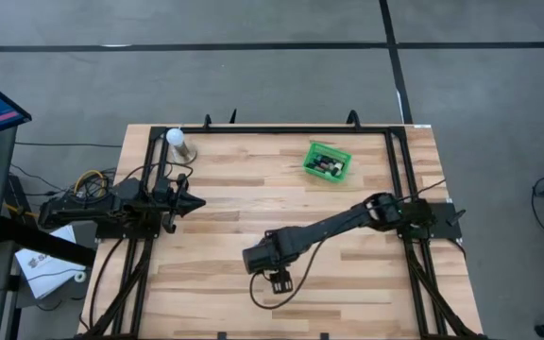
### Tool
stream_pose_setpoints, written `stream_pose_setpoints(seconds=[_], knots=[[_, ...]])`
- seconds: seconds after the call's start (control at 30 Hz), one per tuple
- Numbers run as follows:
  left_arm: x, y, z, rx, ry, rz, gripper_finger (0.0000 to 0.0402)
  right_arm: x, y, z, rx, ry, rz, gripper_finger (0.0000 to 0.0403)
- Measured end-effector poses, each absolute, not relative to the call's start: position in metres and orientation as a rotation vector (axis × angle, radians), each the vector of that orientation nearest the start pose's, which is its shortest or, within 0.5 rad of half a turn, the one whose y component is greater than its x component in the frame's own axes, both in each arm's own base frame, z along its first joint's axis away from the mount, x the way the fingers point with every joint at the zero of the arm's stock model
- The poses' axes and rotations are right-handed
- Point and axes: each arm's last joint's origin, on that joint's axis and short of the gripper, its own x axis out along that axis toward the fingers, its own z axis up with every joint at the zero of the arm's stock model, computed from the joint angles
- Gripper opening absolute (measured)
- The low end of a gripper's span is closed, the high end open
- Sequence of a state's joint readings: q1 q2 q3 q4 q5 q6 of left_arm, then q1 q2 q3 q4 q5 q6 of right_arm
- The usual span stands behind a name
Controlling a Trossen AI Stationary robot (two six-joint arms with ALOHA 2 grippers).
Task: Pick & Place Nail Polish
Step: Put the pink nail polish into the green bin
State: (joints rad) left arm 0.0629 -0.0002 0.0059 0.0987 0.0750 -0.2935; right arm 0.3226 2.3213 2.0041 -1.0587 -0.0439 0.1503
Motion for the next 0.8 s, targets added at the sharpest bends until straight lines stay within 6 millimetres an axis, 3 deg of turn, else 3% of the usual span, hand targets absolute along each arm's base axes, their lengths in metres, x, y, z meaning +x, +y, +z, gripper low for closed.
stream_pose_setpoints(seconds=[0.27, 0.43, 0.57, 0.8], knots=[[0.097, 0.004, 0.176, -0.286, -0.108, -0.029, 0.0008, 0.454, 0.151, 0.142, -0.066, 1.453, 0.245, 0.024], [0.097, 0.004, 0.176, -0.285, -0.11, -0.028, 0.0008, 0.455, 0.149, 0.139, -0.045, 1.465, 0.259, 0.0227], [0.097, 0.004, 0.176, -0.285, -0.111, -0.029, 0.0008, 0.456, 0.149, 0.138, -0.046, 1.458, 0.252, 0.0178], [0.097, 0.004, 0.176, -0.285, -0.116, -0.03, 0.0008, 0.456, 0.148, 0.136, -0.053, 1.46, 0.241, 0.0053]])
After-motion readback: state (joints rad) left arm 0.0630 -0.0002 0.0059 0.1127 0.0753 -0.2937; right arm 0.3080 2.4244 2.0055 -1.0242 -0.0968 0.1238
